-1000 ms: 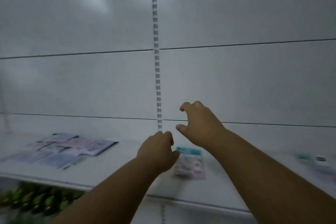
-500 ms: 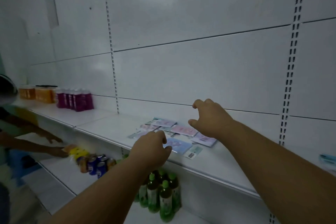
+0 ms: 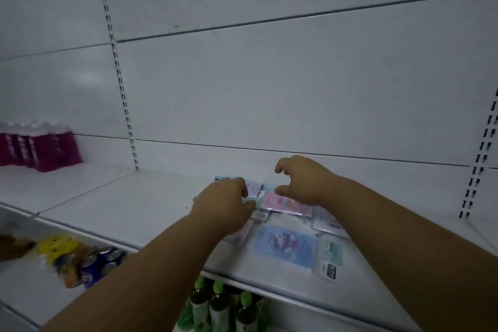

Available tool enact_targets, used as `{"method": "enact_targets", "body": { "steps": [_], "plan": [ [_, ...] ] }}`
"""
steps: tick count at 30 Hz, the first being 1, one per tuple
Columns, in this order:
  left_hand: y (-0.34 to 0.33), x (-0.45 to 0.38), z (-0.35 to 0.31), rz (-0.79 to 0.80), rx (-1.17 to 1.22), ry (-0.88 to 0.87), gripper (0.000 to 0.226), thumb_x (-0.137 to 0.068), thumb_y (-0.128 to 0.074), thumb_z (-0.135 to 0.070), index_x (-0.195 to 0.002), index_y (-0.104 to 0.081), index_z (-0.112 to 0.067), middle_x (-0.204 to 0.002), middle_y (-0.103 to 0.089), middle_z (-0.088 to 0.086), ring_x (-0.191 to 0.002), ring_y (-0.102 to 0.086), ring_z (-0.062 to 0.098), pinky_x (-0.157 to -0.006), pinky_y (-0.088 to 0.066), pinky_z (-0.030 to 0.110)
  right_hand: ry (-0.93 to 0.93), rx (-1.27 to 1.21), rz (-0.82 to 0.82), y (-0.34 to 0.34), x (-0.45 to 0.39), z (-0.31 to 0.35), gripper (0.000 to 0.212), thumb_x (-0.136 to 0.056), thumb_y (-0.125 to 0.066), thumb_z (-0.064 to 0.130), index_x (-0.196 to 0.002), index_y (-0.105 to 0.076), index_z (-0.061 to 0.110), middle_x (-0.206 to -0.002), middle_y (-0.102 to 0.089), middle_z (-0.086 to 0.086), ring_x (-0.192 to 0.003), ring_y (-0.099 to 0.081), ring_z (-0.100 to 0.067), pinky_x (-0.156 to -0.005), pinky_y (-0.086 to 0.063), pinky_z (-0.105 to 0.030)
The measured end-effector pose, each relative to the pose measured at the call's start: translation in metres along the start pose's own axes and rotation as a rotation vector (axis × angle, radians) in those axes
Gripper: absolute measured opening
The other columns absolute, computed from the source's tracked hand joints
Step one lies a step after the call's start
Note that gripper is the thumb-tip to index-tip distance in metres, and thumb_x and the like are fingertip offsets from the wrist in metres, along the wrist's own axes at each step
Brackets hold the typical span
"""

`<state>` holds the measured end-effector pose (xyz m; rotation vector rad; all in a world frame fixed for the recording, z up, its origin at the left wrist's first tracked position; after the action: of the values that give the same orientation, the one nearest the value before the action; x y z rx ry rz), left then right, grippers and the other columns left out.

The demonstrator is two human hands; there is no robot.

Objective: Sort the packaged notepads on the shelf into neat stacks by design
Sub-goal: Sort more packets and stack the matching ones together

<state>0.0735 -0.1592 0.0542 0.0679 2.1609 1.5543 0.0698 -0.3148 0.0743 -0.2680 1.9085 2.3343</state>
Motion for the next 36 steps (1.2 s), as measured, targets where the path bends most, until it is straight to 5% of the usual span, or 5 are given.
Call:
{"method": "enact_targets", "body": {
  "steps": [12, 18, 21, 26, 36],
  "plan": [
    [0.013, -0.04, 0.033, -0.04, 0.142, -0.289, 0.034, -0.091, -0.059, -0.044, -0.117, -0.059, -0.022, -0.111, -0.064, 0.0, -0.096, -0.061, 0.02, -0.083, -0.05, 0.033, -0.349, 0.212, 0.292, -0.062, -0.01, -0.017, 0.065, -0.078, -0.071, 0.047, -0.135, -0.053, 0.019, -0.135, -0.058, -0.007, -0.116, -0.057, -0.027, -0.1, -0.046, -0.041],
    [0.036, -0.049, 0.036, -0.066, 0.181, -0.331, 0.033, -0.091, -0.058, -0.043, -0.117, -0.059, -0.023, -0.112, -0.064, -0.003, -0.097, -0.06, 0.017, -0.082, -0.047, 0.03, -0.447, 0.171, 0.242, -0.056, -0.006, -0.024, 0.093, -0.058, -0.08, 0.063, -0.133, -0.051, 0.016, -0.135, -0.056, -0.006, -0.115, -0.057, -0.026, -0.098, -0.049, -0.043],
    [0.033, -0.053, 0.037, -0.044, 0.186, -0.323, 0.033, -0.091, -0.058, -0.044, -0.117, -0.059, -0.023, -0.111, -0.064, -0.002, -0.097, -0.06, 0.018, -0.082, -0.048, 0.031, -0.465, 0.059, 0.112, -0.045, -0.002, -0.025, 0.086, -0.052, -0.085, 0.059, -0.118, -0.051, 0.016, -0.112, -0.057, -0.005, -0.093, -0.057, -0.021, -0.077, -0.053, -0.035],
    [0.002, -0.048, 0.027, 0.139, 0.153, -0.315, 0.03, -0.091, -0.061, -0.044, -0.11, -0.062, -0.02, -0.105, -0.065, 0.001, -0.093, -0.06, 0.018, -0.082, -0.05, 0.032, -0.422, -0.156, -0.222, -0.004, 0.009, -0.031, 0.035, -0.083, -0.073, 0.035, -0.097, -0.047, 0.016, -0.087, -0.061, -0.004, -0.069, -0.057, -0.016, -0.055, -0.042, -0.028],
    [-0.036, -0.012, -0.017, 0.381, 0.29, -0.409, 0.039, -0.084, -0.069, -0.05, -0.114, -0.065, -0.026, -0.107, -0.071, -0.002, -0.083, -0.065, 0.012, -0.077, -0.05, 0.025, -0.395, -0.372, -0.504, 0.046, 0.045, -0.012, 0.019, -0.092, -0.061, 0.027, -0.099, -0.049, 0.015, -0.09, -0.063, -0.001, -0.082, -0.063, -0.02, -0.071, -0.054, -0.038]
  ]
}}
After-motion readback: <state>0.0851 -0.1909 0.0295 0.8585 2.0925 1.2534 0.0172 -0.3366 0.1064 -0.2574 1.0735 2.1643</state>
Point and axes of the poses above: each hand's wrist, its own x-axis away from the middle knuckle, its own y-axis out of the back of the hand, z = x × y, the point moved 10 cm from there along -x, towards the middle knuckle
